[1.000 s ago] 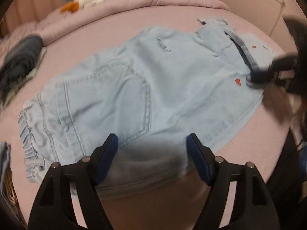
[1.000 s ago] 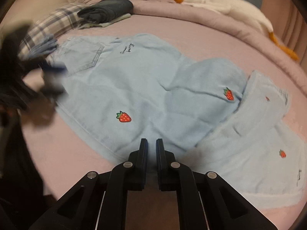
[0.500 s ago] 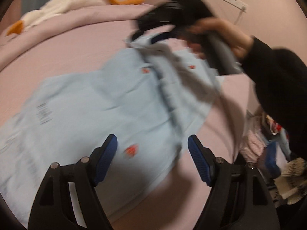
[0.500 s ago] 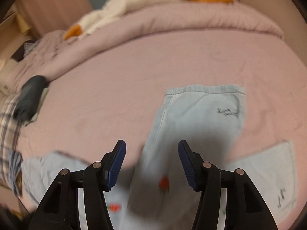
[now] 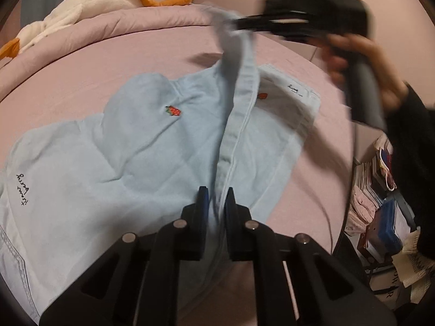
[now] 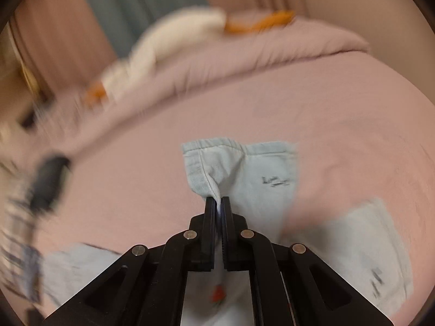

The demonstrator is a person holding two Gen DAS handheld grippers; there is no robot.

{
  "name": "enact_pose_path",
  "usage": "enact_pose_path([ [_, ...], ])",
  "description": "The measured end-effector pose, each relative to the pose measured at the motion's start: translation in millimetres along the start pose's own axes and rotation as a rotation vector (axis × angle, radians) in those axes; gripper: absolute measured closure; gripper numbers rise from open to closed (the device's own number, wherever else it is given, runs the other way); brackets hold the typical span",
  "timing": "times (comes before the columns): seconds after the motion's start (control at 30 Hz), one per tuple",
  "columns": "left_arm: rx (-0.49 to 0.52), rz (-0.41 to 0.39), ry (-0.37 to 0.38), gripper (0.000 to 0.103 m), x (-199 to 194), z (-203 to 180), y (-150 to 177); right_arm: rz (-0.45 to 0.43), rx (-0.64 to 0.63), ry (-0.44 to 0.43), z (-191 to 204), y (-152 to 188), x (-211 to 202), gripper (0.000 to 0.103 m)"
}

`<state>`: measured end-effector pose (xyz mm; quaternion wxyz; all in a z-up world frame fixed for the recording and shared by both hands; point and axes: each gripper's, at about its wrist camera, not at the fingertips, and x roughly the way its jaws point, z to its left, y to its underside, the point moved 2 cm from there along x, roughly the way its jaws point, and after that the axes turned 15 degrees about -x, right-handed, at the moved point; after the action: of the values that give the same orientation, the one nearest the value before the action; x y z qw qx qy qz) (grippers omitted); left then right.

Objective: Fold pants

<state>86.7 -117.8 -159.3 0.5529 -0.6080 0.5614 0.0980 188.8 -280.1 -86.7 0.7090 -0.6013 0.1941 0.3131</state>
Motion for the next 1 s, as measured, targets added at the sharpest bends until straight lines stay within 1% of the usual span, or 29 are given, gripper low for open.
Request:
enact_pose_path([
  [0.1, 0.049, -0.002, -0.011, 0.093, 2, -12, 1, -0.107, 0.130, -0.001, -39, 40, -57, 0.099],
  [0.13, 0.056, 0.000, -0.016, 0.093, 3, -7, 3, -0.120, 0.174, 0.009, -53, 44, -58, 0.099],
  [0.2, 0.072, 0.011, -0.028, 0.092, 7, -5, 1, -0.135, 0.263, 0.030, -74, 80, -72, 0.099],
  [0.27, 0.089, 0.022, -0.047, 0.092, 9, -1, 1, -0.100, 0.333, 0.021, -95, 103, -60, 0.099],
  [0.3, 0.098, 0.028, -0.055, 0.092, 11, 3, 1, -0.070, 0.403, 0.007, -108, 121, -51, 0.099],
  [0.33, 0.110, 0.033, -0.066, 0.092, 12, 1, 2, -0.061, 0.460, -0.011, -120, 131, -47, 0.098],
  [0.37, 0.119, 0.037, -0.076, 0.092, 13, 0, 3, -0.067, 0.520, -0.040, -128, 144, -43, 0.096],
  [0.43, 0.129, 0.042, -0.087, 0.092, 15, 0, 5, -0.130, 0.661, -0.136, -143, 161, -45, 0.094],
  [0.47, 0.131, 0.043, -0.090, 0.092, 15, 0, 5, -0.162, 0.701, -0.163, -146, 164, -47, 0.088],
  [0.5, 0.132, 0.046, -0.092, 0.092, 16, 1, 4, -0.187, 0.715, -0.165, -148, 164, -52, 0.084],
  [0.57, 0.132, 0.048, -0.094, 0.092, 16, 1, 3, -0.220, 0.735, -0.167, -149, 164, -60, 0.065],
  [0.63, 0.132, 0.048, -0.098, 0.092, 16, 1, 3, -0.253, 0.765, -0.167, -152, 163, -65, 0.058],
  [0.7, 0.129, 0.045, -0.098, 0.092, 15, 0, 4, -0.234, 0.759, -0.112, -153, 158, -64, 0.058],
  [0.73, 0.128, 0.045, -0.096, 0.093, 15, 0, 4, -0.201, 0.734, -0.072, -149, 152, -59, 0.064],
  [0.77, 0.127, 0.043, -0.094, 0.093, 14, 0, 4, -0.169, 0.696, -0.030, -143, 148, -53, 0.078],
  [0.8, 0.127, 0.041, -0.093, 0.093, 12, -1, 5, -0.139, 0.647, 0.016, -139, 141, -53, 0.088],
  [0.83, 0.130, 0.038, -0.092, 0.094, 10, -1, 6, -0.131, 0.629, 0.022, -138, 141, -53, 0.097],
  [0.9, 0.135, 0.035, -0.083, 0.094, 5, -1, 7, -0.145, 0.622, 0.030, -137, 141, -63, 0.098],
  [0.93, 0.146, 0.037, -0.082, 0.094, 4, -1, 9, -0.156, 0.620, 0.039, -147, 152, -76, 0.098],
  [0.97, 0.154, 0.039, -0.086, 0.094, 4, 0, 10, -0.163, 0.616, 0.055, -149, 153, -81, 0.098],
  [1.0, 0.158, 0.043, -0.089, 0.094, 4, -1, 12, -0.151, 0.604, 0.068, -151, 155, -80, 0.098],
])
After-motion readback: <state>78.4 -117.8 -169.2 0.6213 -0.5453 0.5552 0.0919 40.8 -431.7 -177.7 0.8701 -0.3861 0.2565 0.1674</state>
